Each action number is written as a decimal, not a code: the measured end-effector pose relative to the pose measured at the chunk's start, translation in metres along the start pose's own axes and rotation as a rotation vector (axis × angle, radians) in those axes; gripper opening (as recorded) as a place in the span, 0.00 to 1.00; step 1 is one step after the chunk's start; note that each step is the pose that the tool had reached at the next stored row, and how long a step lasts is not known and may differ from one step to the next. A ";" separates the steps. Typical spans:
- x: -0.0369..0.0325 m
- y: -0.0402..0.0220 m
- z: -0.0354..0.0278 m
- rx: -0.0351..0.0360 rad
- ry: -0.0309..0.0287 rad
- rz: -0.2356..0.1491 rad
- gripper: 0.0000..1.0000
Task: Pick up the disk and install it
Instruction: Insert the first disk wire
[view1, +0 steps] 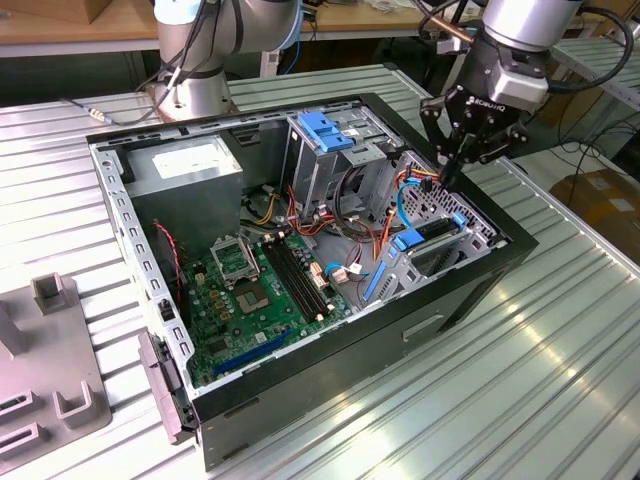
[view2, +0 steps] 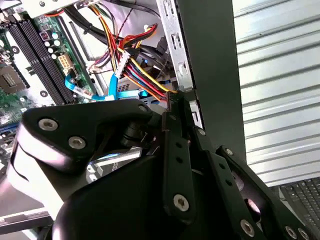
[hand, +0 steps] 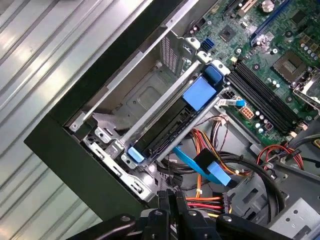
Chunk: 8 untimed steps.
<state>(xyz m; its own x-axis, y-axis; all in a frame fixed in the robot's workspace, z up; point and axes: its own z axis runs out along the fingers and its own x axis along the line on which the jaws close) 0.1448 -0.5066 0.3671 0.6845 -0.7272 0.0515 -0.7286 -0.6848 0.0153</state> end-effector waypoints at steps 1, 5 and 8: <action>-0.0012 0.0014 0.0004 -0.0014 -0.0005 0.029 0.16; -0.0015 0.0017 0.0006 -0.0050 -0.0014 0.096 0.16; -0.0041 0.0049 0.0008 -0.0055 -0.0017 0.106 0.16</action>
<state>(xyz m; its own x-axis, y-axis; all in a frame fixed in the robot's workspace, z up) 0.1385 -0.5070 0.3662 0.6035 -0.7957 0.0515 -0.7972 -0.6036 0.0153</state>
